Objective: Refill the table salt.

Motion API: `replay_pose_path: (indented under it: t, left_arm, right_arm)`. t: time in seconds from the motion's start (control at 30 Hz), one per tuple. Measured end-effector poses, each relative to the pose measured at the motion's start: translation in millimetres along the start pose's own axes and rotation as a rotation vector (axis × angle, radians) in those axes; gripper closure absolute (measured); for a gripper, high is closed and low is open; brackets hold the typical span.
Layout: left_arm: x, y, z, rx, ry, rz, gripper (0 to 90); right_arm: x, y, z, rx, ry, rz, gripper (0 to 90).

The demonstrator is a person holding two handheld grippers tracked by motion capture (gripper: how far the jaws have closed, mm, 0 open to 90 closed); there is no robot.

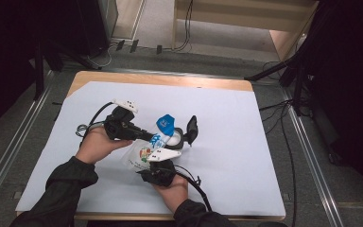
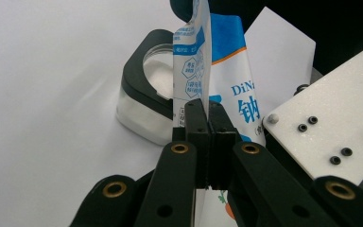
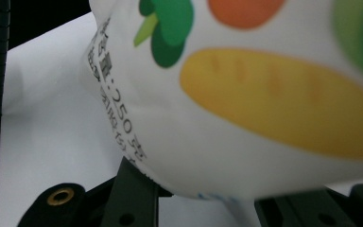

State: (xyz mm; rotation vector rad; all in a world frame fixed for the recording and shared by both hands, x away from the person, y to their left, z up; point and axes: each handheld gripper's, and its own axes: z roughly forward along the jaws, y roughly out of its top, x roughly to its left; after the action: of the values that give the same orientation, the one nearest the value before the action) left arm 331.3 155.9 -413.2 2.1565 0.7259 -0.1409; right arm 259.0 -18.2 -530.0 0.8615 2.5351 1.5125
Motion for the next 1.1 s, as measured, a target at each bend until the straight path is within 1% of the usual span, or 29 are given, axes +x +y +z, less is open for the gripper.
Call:
replay_pose_path:
  t: [0.1, 0.13, 0.27, 0.4, 0.43, 0.57, 0.7, 1.0, 1.1]
  left_arm:
    - [-2.5, 1.1, -3.3, -0.013, -0.002, 0.011, 90.0]
    - [-3.0, 1.4, -4.5, -0.014, -0.010, 0.012, 90.0]
    - [-4.7, 1.1, -6.6, -0.013, -0.013, 0.019, 90.0]
    - [-5.3, 0.1, -7.8, -0.023, -0.025, 0.024, 90.0]
    - [-5.3, -0.1, -8.4, -0.026, -0.024, 0.031, 90.0]
    - [-4.9, -0.5, -9.8, -0.037, -0.049, 0.031, 90.0]
    - [-5.7, -0.6, -10.3, -0.048, -0.053, 0.036, 90.0]
    - [-8.5, 1.0, -12.8, -0.055, -0.060, 0.057, 90.0]
    - [-10.1, 1.3, -12.9, -0.054, -0.061, 0.055, 90.0]
  right_arm:
    - [-0.7, 0.6, -1.5, -0.004, -0.011, -0.002, 70.2]
    - [-1.3, 0.6, -1.8, -0.010, -0.017, -0.005, 70.2]
    - [-1.2, -0.5, -2.3, -0.012, -0.031, -0.010, 70.3]
    - [-0.5, -0.8, -2.9, -0.017, -0.040, -0.017, 70.2]
    - [-0.6, -0.8, -3.1, -0.017, -0.042, -0.016, 70.2]
    - [-0.6, -1.1, -3.9, -0.024, -0.052, -0.020, 70.0]
    - [-0.8, -1.4, -4.6, -0.029, -0.061, -0.023, 70.0]
    - [-0.9, -2.1, -6.4, -0.046, -0.072, -0.017, 70.0]
    - [-1.6, -2.3, -6.8, -0.047, -0.073, -0.020, 70.0]
